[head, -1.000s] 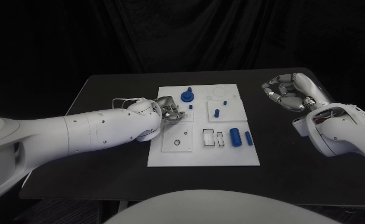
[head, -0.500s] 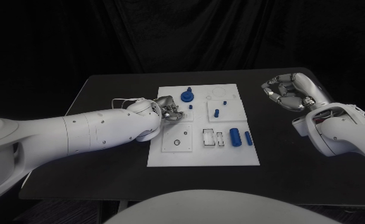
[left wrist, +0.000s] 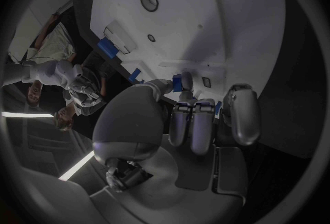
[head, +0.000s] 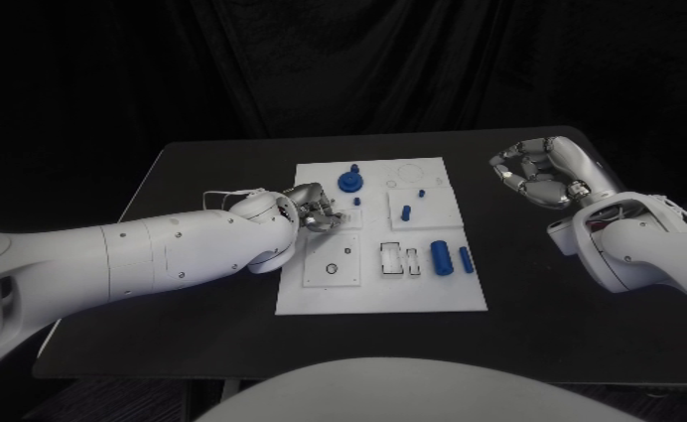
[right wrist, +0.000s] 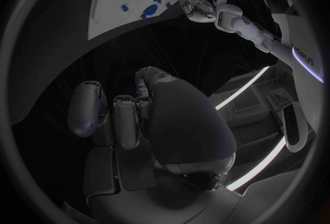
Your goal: Assemble the parts on the task board
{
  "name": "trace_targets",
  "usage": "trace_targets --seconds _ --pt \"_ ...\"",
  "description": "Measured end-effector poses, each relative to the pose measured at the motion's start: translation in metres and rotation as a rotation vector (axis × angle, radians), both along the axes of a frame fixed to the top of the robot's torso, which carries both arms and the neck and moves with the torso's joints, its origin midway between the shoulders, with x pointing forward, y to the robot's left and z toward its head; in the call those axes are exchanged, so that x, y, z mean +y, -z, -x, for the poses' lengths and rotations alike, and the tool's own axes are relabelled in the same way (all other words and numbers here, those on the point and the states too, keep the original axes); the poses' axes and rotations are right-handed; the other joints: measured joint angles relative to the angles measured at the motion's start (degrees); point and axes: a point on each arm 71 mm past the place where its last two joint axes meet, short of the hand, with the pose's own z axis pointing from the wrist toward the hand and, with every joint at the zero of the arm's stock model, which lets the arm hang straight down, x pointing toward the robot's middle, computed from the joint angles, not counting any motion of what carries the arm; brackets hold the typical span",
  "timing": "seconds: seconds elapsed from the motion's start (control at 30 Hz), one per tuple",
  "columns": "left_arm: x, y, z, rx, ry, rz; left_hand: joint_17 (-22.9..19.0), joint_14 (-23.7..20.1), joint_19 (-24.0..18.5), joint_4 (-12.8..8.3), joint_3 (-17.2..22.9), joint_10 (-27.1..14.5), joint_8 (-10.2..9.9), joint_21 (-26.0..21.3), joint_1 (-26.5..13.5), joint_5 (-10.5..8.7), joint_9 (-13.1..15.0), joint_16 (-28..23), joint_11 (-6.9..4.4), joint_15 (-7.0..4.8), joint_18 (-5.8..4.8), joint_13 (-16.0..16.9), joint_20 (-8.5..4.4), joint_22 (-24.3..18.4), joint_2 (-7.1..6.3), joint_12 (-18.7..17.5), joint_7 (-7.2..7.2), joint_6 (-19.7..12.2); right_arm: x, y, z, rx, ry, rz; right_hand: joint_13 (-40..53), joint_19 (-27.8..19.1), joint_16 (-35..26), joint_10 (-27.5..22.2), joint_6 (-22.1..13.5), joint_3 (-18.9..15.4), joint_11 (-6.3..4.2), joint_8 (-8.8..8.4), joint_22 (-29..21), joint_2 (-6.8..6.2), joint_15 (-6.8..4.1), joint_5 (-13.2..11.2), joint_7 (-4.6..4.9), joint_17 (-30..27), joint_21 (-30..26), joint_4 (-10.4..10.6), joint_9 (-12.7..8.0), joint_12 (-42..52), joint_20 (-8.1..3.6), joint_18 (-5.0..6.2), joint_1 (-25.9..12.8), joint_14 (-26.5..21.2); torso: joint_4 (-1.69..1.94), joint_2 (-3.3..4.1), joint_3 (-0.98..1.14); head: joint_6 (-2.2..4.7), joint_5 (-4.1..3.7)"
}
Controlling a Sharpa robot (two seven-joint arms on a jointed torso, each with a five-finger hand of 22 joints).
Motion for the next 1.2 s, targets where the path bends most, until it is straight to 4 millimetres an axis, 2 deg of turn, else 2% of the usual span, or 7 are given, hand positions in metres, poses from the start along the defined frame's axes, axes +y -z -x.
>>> trace_targets --seconds 0.37,0.6,0.93,1.2 --pt "0.009 -0.029 -0.024 0.070 -0.025 0.032 0.00 0.00 0.13 -0.13 1.86 0.00 0.32 0.49 -0.68 -2.64 0.14 0.00 0.00 0.00 0.00 0.00 -0.13 0.05 -0.67 0.00 0.14 0.14 0.000 0.000 0.000 0.000 0.001 0.001 0.00 0.00 0.00 0.00 0.00 0.00 0.00 0.00 -0.01 0.00 0.00 0.00 0.00 0.00 0.00 0.00 0.00 0.00 0.00 0.00 0.00 0.00 0.01 -0.06 0.00 0.00 -0.21" --pt "0.008 -0.043 -0.045 0.152 -0.018 -0.010 0.00 0.00 0.21 -0.13 1.86 0.00 0.32 0.89 -0.92 -2.68 0.13 0.00 0.00 0.00 0.00 0.00 -0.21 0.04 -0.43 0.00 -0.03 0.48 0.001 0.000 -0.001 0.000 0.000 0.001 0.00 0.00 0.00 0.00 0.00 0.00 0.00 0.00 -0.01 0.00 0.00 0.00 0.00 0.00 0.00 0.00 0.01 0.00 0.00 0.00 0.00 0.00 0.00 -0.09 0.02 0.00 0.02" --pt "-0.004 -0.039 -0.056 0.309 0.024 -0.071 0.00 0.01 0.21 -0.68 3.06 0.00 -0.30 0.55 -1.23 -3.03 -0.75 0.00 0.01 0.00 0.00 0.00 -0.20 0.04 -0.73 0.00 0.02 0.62 0.002 0.001 -0.002 0.000 -0.003 0.001 -0.01 0.00 0.00 0.00 0.00 0.00 0.00 0.00 0.00 0.00 0.00 0.00 0.00 0.00 0.00 0.00 0.01 0.00 0.00 0.00 0.01 0.00 0.00 -0.02 0.02 0.00 0.13" --pt "-0.007 -0.036 -0.061 0.361 0.015 -0.086 0.00 0.00 0.20 -1.02 3.39 0.00 -0.52 0.35 -1.23 -3.31 -0.99 0.00 0.00 0.00 0.00 0.00 -0.20 0.03 -0.73 0.00 0.27 0.39 0.003 0.001 -0.002 0.000 -0.004 0.000 -0.01 0.00 0.00 0.00 0.00 0.00 0.00 0.00 0.03 -0.01 0.00 0.00 0.00 0.00 0.00 0.00 0.01 0.00 0.00 0.00 0.01 0.00 -0.03 0.03 0.00 0.00 0.28"
